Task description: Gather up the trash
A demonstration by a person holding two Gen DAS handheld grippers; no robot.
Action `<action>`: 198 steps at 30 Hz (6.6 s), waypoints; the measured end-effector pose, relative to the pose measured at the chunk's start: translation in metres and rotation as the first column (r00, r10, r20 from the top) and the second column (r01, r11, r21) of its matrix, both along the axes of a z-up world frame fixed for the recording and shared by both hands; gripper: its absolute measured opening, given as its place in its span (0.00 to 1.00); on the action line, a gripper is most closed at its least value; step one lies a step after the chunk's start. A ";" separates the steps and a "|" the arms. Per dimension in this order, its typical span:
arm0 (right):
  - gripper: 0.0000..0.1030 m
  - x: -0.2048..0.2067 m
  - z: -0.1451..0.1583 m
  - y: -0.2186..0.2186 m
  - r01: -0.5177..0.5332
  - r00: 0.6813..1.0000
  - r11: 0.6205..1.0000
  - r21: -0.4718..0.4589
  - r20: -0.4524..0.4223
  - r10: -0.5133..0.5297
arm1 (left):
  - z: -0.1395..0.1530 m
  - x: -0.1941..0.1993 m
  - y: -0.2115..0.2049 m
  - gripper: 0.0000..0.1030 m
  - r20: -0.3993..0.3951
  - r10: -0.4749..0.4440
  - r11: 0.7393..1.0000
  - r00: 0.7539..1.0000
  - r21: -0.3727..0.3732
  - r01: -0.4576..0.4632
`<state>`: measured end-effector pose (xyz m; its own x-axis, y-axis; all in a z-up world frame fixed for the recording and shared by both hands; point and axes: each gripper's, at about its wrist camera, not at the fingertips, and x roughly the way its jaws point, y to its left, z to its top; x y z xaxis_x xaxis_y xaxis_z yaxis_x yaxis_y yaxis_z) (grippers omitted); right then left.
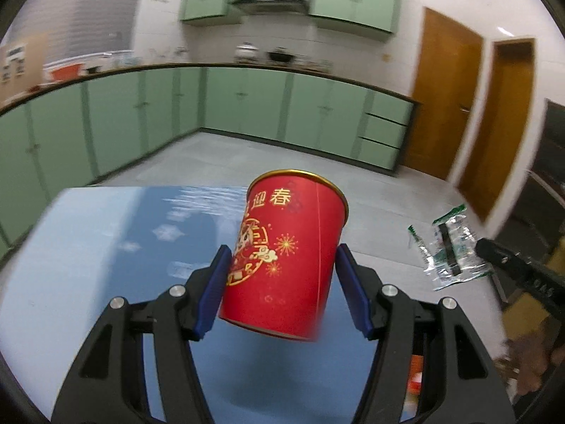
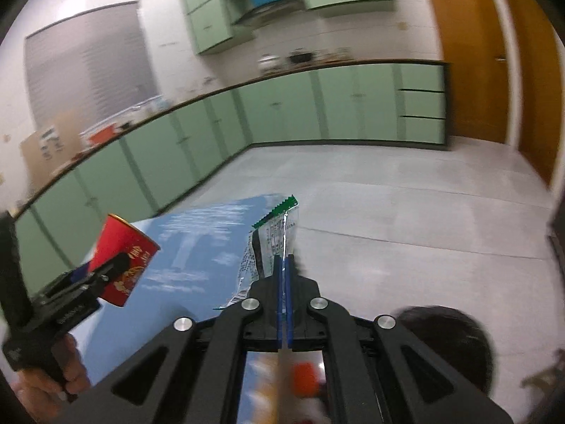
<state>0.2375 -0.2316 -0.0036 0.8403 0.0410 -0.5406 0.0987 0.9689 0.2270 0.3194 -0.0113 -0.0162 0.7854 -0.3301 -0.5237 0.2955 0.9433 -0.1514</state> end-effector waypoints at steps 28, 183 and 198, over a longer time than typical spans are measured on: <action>0.18 -0.105 -0.156 -0.204 0.303 0.922 0.950 0.069 -0.273 -0.274 | -0.125 -0.047 -0.256 0.70 -0.271 -0.324 0.935 0.907 0.054 0.350; 0.94 -0.271 0.030 0.028 -0.088 0.972 0.992 -0.094 0.210 0.106 | 0.034 -0.304 -0.002 0.91 0.185 0.086 0.994 0.979 0.048 -0.096; 0.94 -0.271 0.030 0.031 -0.088 0.972 0.992 -0.095 0.209 0.106 | 0.032 -0.307 -0.001 0.91 0.183 0.093 0.994 0.979 0.045 -0.103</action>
